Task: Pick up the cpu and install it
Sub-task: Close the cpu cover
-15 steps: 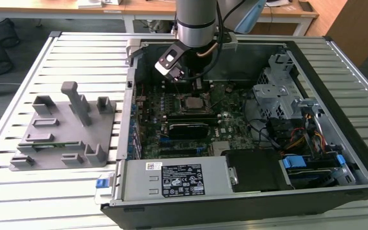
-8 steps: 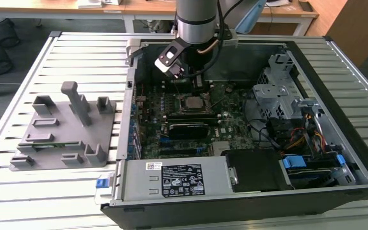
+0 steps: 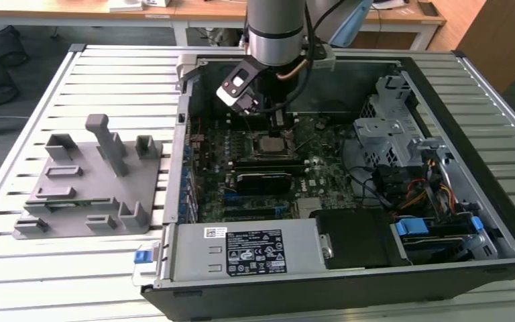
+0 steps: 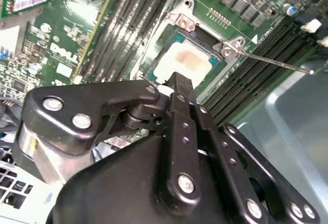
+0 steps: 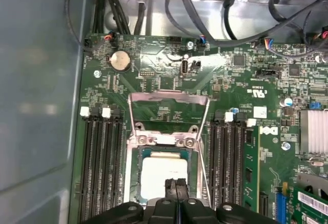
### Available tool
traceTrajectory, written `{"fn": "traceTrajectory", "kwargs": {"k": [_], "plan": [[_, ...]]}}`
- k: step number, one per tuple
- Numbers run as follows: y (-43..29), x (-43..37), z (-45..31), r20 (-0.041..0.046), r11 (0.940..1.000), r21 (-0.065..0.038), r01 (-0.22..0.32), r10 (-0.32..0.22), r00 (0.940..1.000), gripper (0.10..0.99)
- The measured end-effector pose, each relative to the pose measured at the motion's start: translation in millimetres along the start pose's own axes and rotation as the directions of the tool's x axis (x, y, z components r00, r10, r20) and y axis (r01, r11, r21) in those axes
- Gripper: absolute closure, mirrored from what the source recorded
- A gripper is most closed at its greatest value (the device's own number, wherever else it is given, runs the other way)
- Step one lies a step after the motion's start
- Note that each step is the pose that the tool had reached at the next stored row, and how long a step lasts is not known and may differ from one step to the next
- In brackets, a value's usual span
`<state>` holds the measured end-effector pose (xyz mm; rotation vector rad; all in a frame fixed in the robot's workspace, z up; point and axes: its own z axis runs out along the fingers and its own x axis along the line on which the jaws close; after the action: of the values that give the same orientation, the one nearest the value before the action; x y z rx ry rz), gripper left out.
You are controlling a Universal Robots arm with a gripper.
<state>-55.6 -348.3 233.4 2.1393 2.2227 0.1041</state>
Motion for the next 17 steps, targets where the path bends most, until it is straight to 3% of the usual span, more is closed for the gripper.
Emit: {"fn": "traceTrajectory", "kwargs": {"k": [6,13,17], "plan": [[7.0,-0.4,-0.1,-0.0010,0.9994,0.034,0.000,0.000,1.0000,0.980],[8.2,-0.2,-14.0,-0.0012,0.9994,0.035,0.000,0.000,1.0000,0.980],[8.5,-0.4,-17.3,-0.0014,0.9994,0.035,0.000,0.000,1.0000,0.980]]}}
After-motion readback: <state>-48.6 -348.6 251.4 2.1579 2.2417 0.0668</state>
